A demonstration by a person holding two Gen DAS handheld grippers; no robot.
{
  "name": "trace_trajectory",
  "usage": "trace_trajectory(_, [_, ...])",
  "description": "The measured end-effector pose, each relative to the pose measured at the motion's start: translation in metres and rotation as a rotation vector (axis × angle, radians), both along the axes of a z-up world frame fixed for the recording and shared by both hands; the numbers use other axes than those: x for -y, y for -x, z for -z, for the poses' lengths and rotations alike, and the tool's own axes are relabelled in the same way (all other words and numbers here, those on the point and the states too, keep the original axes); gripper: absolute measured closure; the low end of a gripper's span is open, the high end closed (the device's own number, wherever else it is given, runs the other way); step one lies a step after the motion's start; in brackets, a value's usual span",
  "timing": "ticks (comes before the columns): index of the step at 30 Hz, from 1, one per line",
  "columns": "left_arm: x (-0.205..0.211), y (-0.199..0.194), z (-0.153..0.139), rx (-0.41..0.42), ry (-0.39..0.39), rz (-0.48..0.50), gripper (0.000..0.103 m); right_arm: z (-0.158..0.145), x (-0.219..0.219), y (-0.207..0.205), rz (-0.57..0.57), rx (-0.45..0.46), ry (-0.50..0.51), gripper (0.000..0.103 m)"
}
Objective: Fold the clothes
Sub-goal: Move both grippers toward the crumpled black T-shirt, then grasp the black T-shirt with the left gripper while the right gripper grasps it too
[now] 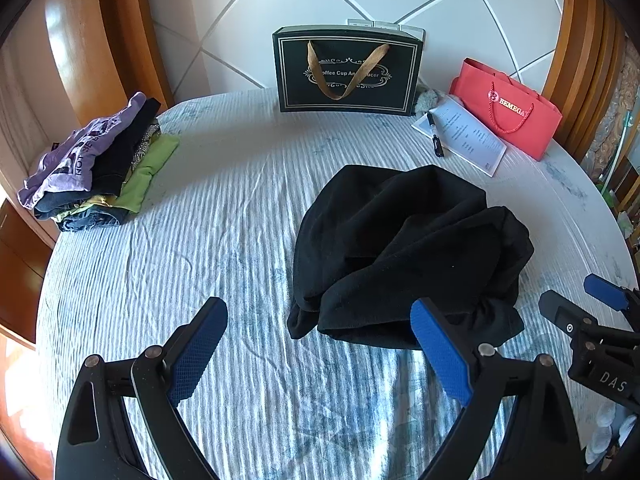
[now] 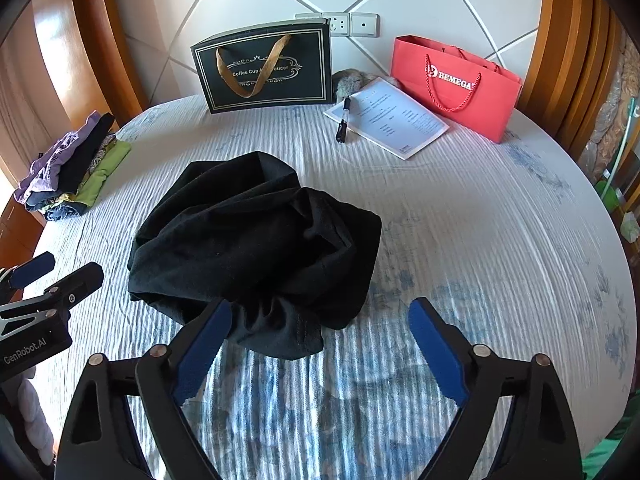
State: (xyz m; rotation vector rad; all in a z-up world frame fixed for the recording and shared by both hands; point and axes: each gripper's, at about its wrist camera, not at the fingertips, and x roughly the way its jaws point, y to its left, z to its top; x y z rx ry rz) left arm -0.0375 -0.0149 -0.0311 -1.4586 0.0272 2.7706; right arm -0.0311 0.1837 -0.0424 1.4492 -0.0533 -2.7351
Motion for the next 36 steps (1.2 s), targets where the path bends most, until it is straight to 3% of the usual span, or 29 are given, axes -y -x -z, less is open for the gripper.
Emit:
trace_trajectory(17, [-0.021, 0.061, 0.055, 0.110, -0.014, 0.100, 0.010, 0.040, -0.003, 0.056, -0.038, 0.100, 0.040, 0.026])
trace_trajectory(18, [-0.022, 0.063, 0.060, 0.119, -0.019, 0.106, 0.015, 0.043, -0.003, 0.059, -0.041, 0.107, 0.042, 0.032])
trace_trajectory(19, [-0.023, 0.065, 0.065, 0.133, -0.028, 0.114, 0.035, 0.045, -0.003, 0.063, -0.043, 0.114, 0.045, 0.039])
trace_trajectory(21, [-0.024, 0.068, 0.074, 0.162, -0.048, 0.126, 0.063, 0.052, -0.004, 0.070, -0.051, 0.134, 0.055, 0.050])
trace_trajectory(22, [-0.023, 0.069, 0.076, 0.176, -0.057, 0.126, 0.073, 0.059, -0.003, 0.073, -0.059, 0.158, 0.070, 0.064])
trace_trajectory(24, [-0.020, 0.070, 0.076, 0.181, -0.068, 0.123, 0.084, 0.068, -0.003, 0.074, -0.067, 0.188, 0.067, 0.080])
trace_trajectory(25, [-0.018, 0.069, 0.072, 0.173, -0.077, 0.122, 0.089, 0.069, -0.002, 0.073, -0.075, 0.185, 0.059, 0.089])
trace_trajectory(27, [-0.013, 0.064, 0.056, 0.140, -0.094, 0.120, 0.093, 0.062, -0.005, 0.068, -0.082, 0.151, 0.059, 0.094])
trace_trajectory(30, [-0.006, 0.053, 0.022, 0.068, -0.125, 0.124, 0.096, 0.029, -0.018, 0.056, -0.063, 0.027, 0.073, 0.097])
trace_trajectory(36, [0.005, 0.015, -0.081, -0.143, -0.205, 0.165, 0.096, -0.079, -0.052, 0.014, -0.009, -0.299, 0.071, 0.098])
